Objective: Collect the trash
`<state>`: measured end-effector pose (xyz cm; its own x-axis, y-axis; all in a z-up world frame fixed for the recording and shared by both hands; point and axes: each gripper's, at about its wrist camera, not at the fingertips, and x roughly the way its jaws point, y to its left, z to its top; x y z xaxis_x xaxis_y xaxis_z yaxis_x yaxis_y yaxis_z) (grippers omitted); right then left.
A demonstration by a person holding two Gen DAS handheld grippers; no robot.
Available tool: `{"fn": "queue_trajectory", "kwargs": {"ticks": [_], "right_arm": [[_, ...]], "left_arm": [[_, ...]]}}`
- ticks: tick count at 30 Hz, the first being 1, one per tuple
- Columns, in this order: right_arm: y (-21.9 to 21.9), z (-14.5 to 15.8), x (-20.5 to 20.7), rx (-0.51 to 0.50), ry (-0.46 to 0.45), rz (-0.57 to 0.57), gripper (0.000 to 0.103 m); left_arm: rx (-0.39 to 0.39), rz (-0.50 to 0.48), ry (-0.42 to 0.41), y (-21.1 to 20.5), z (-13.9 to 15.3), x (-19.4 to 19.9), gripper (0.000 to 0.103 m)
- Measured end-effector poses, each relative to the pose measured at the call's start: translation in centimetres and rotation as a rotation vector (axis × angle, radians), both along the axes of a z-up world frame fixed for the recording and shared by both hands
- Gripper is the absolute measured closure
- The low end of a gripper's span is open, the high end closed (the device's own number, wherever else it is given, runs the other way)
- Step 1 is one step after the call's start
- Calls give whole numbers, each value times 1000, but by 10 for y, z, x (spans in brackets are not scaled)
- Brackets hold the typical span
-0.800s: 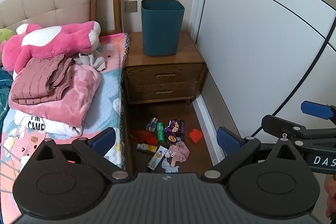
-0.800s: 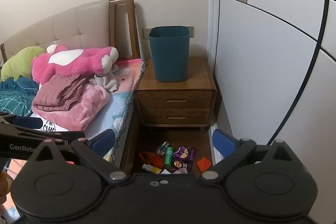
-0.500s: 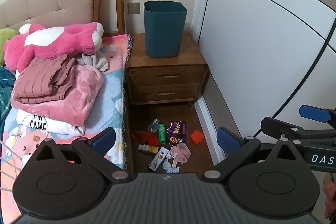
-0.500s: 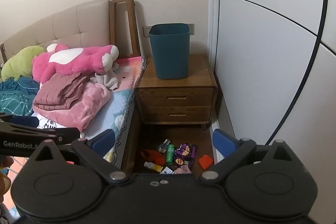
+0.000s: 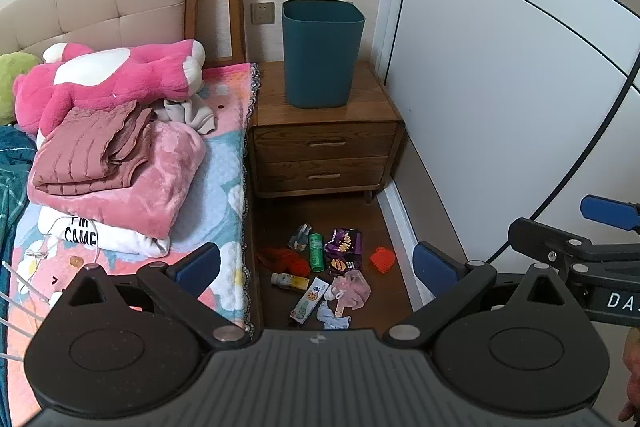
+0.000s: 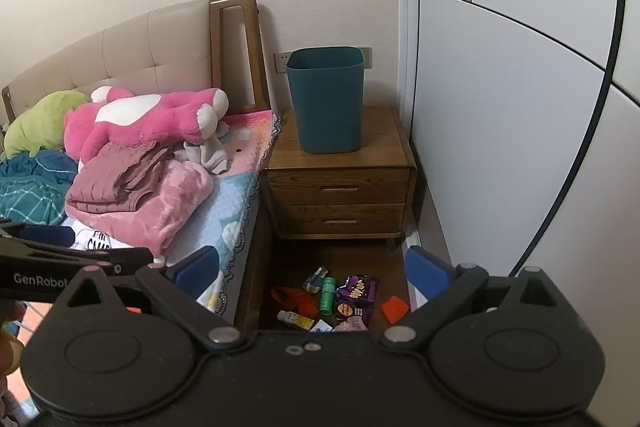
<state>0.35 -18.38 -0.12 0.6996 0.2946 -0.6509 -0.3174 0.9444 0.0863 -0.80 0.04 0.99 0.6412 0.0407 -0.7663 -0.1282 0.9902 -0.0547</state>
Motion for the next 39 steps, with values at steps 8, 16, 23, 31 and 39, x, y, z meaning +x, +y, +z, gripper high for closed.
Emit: {"fn": "queue_trajectory", "kwargs": {"ticks": [8,16,23,31,39], "right_arm": [[7,2,-4,-12,-13,11,3],[5,4,-2,-7,-19,21,3],[2,5,-1,7,-23,5,3],[1,7,-2,16,-31,13,3],[0,9,-1,18,-39,23,3]], "left_arm": [[5,18,-7,3,2,-1,0],[11,19,-17,4,3,-2,0],[13,20,-33,5,3,-6,0],[-7,35,-30,10,1,-7,0],[-7,28,-43,7,0,-8,0]]}}
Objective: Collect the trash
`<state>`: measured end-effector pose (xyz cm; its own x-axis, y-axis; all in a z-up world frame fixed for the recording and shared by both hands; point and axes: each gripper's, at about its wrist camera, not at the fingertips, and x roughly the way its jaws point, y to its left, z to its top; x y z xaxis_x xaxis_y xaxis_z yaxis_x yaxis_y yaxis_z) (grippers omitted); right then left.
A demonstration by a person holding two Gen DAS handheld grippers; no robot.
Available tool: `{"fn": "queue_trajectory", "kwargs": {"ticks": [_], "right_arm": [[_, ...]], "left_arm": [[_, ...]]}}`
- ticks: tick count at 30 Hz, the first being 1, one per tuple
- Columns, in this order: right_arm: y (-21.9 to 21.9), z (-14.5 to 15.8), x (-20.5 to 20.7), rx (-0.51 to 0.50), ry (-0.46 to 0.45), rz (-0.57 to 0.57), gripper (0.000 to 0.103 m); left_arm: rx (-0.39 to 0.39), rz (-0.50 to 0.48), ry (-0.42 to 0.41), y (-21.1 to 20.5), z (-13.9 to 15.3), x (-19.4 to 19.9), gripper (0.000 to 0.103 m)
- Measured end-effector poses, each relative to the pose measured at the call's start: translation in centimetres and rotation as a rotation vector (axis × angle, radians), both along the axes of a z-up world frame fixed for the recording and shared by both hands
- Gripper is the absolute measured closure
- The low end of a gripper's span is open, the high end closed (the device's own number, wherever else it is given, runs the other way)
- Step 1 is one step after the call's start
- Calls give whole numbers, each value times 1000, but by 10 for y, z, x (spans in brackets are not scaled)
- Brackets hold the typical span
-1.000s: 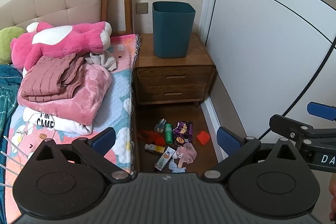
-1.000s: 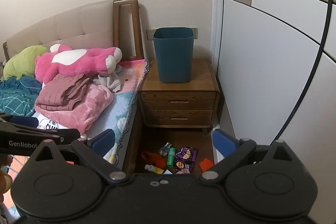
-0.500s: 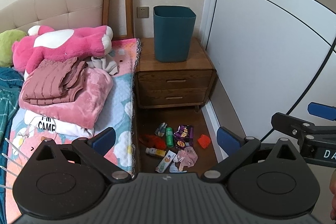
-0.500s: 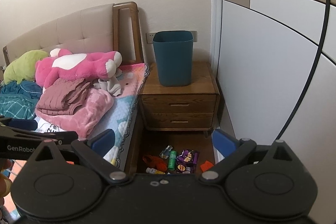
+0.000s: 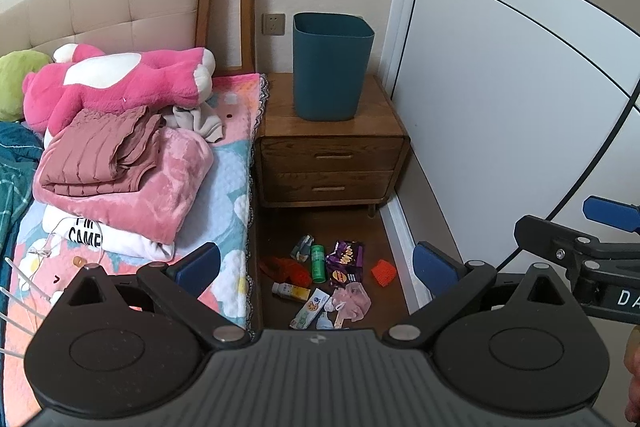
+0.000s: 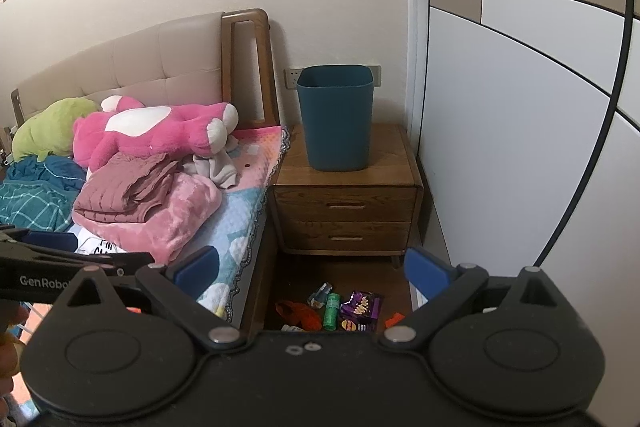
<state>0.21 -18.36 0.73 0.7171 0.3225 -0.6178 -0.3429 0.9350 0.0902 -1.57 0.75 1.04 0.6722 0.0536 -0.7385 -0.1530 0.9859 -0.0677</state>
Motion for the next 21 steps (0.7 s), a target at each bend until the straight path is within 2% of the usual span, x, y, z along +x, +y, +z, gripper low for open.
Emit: {"fn": "queue_trajectory", "kwargs": {"ticks": [13,21], "right_arm": [[-1,2,-2,4,-12,1,4],[-3,2,14,11,-14,9,4]], "left_arm": [[-3,-2,-7,-4,0,7,0],[-2,-5,-19,-2,0,18,0]]}}
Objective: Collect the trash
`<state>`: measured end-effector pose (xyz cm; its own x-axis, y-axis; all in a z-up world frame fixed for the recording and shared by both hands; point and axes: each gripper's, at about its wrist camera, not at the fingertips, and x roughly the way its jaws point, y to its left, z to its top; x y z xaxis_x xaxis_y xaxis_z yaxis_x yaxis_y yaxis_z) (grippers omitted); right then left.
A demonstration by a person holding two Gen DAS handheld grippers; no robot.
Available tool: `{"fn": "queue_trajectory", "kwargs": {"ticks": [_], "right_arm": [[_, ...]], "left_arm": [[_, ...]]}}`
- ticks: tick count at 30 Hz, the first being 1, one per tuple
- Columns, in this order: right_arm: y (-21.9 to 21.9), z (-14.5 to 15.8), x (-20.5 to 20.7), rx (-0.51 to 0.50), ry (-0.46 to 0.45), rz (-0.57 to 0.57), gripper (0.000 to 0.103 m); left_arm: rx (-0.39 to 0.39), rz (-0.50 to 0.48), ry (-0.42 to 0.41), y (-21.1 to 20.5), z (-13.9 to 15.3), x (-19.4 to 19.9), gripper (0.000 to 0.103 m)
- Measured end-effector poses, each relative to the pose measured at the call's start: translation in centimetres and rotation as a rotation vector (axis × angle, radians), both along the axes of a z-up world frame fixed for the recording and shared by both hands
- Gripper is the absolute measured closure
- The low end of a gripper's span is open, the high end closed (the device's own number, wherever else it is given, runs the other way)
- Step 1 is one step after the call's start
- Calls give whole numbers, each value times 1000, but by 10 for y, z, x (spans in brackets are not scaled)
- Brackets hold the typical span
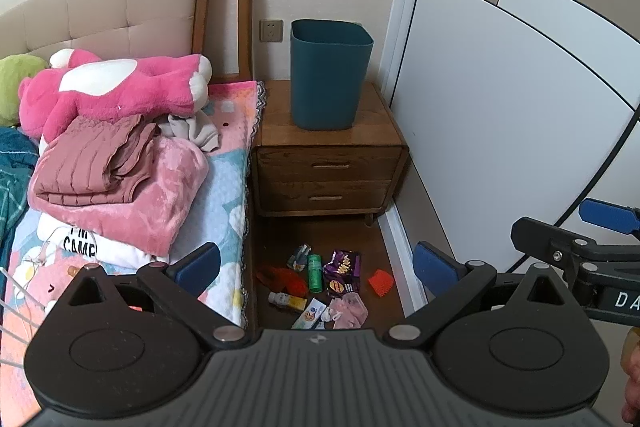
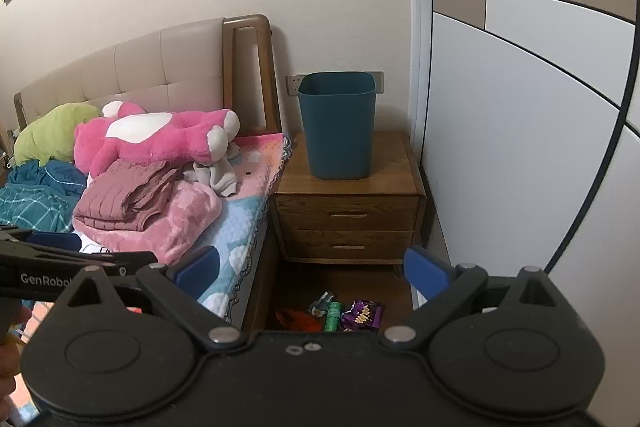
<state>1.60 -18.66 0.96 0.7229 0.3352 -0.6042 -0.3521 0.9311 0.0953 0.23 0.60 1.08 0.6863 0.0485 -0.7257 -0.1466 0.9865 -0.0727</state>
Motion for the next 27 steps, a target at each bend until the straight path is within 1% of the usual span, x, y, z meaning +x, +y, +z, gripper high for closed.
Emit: {"fn": "queue_trajectory", "kwargs": {"ticks": [4,7,10,14,18,21,23,25,27], "right_arm": [[1,-4,12,2,8,12,4],[3,-10,23,-5,25,23,4],[1,-18,44,-1,51,23,4],[-7,-37,83,-12,66,25,4],[-20,-71,136,-36,84,52,4],[-24,-103,180,-59,91,76,7],[-27,-127,212,-77,103,95,10],[-29,-154,242,-96,139,119,11],[-30,-180,265,-109,176,144,11]], "left_arm": [[5,-6,12,1,-4,12,0],[11,-12,28,0,-9,29,0],[13,9,64,2,-21,52,0],[-10,53,123,8,-44,90,0],[-5,80,178,6,-75,134,0],[17,96,219,-2,-101,164,0],[44,104,242,-7,-124,182,0],[70,115,265,-12,-149,198,0],[64,112,295,-14,-178,212,0]]}}
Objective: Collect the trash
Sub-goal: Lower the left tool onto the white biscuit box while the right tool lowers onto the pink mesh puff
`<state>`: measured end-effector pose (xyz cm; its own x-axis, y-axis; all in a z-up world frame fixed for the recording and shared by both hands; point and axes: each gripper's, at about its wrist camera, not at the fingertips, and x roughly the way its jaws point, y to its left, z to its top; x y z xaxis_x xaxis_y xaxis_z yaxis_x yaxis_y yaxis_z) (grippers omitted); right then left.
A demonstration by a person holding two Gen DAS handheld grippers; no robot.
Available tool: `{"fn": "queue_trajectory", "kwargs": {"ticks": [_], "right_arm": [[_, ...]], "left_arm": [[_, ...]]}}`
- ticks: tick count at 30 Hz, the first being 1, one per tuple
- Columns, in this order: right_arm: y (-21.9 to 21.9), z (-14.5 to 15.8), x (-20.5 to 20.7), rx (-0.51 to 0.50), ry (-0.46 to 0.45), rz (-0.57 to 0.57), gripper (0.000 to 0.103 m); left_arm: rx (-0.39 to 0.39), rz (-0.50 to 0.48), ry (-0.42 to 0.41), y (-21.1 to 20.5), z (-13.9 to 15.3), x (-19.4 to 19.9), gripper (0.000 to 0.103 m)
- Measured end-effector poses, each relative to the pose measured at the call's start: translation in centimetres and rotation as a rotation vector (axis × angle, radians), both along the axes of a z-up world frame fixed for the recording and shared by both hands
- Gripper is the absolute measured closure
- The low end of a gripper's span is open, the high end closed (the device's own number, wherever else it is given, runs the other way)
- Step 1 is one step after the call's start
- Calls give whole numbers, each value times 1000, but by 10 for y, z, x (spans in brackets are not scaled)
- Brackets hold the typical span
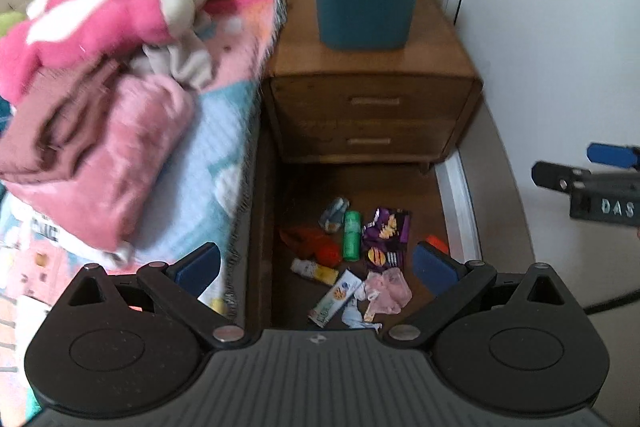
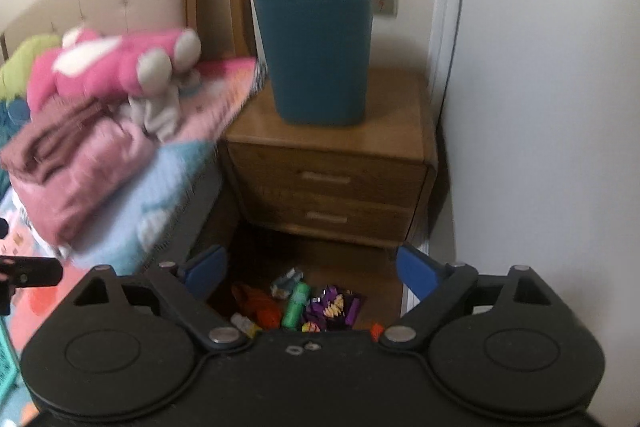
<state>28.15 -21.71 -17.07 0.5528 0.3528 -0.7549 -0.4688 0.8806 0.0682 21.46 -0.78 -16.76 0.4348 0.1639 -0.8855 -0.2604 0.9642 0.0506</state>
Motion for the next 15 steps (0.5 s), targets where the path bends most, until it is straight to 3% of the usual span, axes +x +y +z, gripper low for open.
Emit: {"fn": "queue_trajectory", "kwargs": {"ticks": [5,9,15], "right_arm": [[12,-74,43,-30,107,66,16],[26,-140,57,-60,175,126,16],[46,-275,74,-136,292,186,16]], "left_arm": [[-28,-55,95,-2,-90,31,0],[-46,-146,172,-4,-187,57,0],[-6,-243,282,-4,-331,81,1]]}}
